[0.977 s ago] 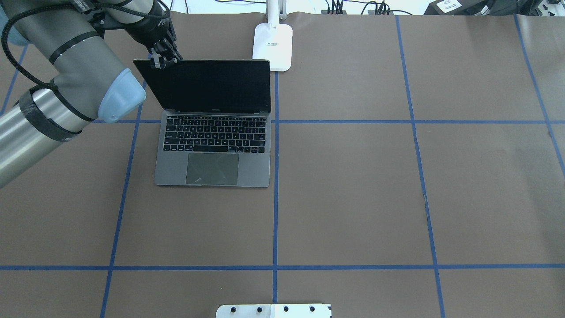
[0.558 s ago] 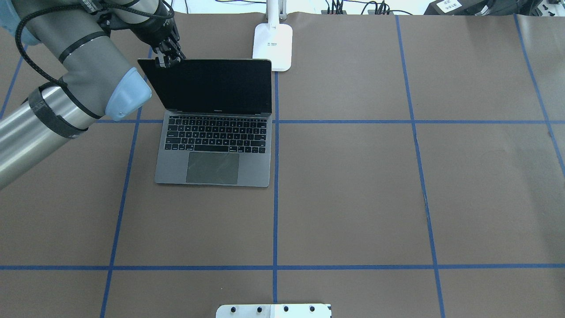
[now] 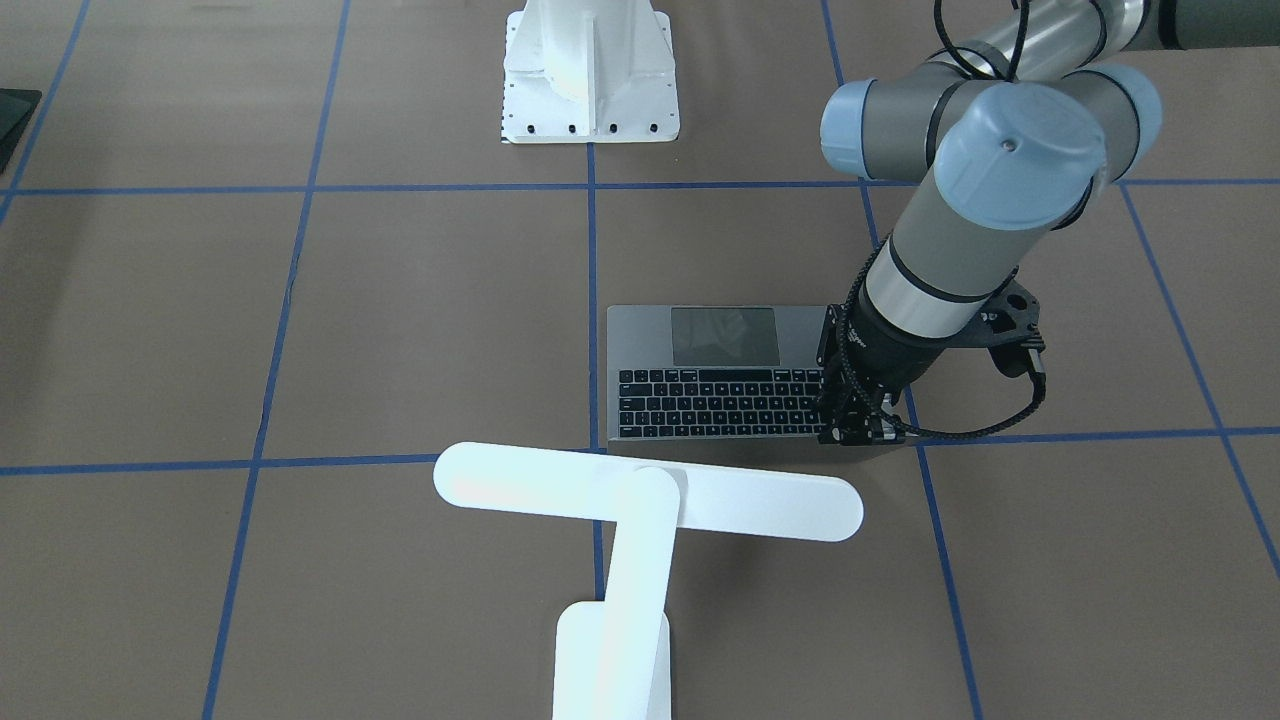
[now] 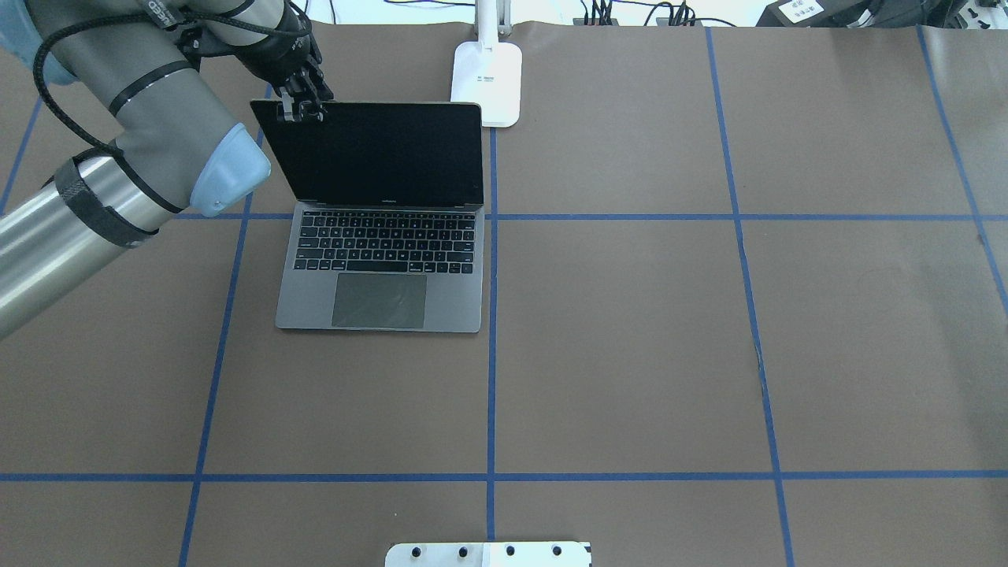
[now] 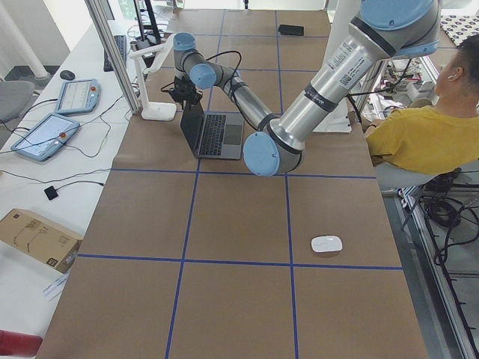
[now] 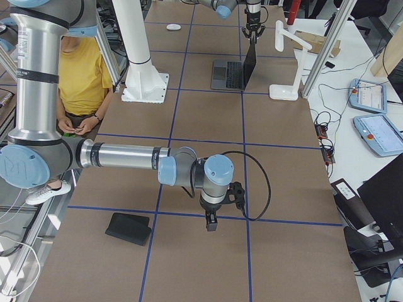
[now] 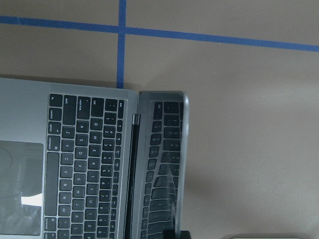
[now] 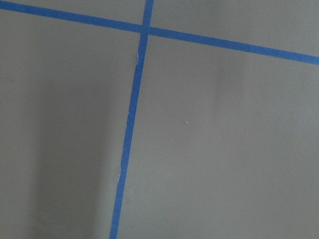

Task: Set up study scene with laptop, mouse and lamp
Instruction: 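Set the laptop down and open the left gripper, then withdraw the left gripper away from the laptop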

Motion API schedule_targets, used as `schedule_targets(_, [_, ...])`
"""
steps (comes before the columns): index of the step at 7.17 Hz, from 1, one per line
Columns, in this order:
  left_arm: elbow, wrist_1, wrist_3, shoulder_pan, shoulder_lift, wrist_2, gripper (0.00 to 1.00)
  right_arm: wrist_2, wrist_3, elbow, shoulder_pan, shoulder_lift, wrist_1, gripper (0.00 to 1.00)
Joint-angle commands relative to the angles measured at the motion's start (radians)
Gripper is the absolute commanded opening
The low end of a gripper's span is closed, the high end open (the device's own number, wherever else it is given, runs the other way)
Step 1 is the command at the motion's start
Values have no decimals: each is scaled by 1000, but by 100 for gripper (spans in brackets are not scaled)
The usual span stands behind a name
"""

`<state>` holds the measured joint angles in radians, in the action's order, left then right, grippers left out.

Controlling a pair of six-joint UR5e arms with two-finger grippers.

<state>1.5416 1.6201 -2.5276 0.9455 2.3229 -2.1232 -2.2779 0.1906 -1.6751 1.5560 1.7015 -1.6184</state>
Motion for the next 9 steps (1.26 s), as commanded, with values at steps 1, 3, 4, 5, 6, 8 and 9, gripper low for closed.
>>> schedule_targets(1, [12, 3, 24, 1, 0, -1, 100, 0, 0, 0, -1, 0, 0, 100])
schedule_targets(3, [99, -6, 131, 12, -29, -9, 100, 0, 0, 0, -1, -2, 0, 100])
schedule_targets(4, [182, -9, 232, 12, -92, -9, 100, 0, 0, 0, -1, -2, 0, 100])
schedule_targets(5, [295, -25, 412, 16, -171, -9, 100, 0, 0, 0, -1, -3, 0, 100])
schedule_targets(6, [410, -38, 617, 19, -268, -11, 100, 0, 0, 0, -1, -3, 0, 100])
schedule_targets(8, [555, -138, 969, 32, -393, -61, 100, 0, 0, -5, -1, -8, 2, 100])
schedule_targets(9, [604, -181, 1122, 62, -442, -110, 100, 0, 1, -11, -1, -12, 3, 100])
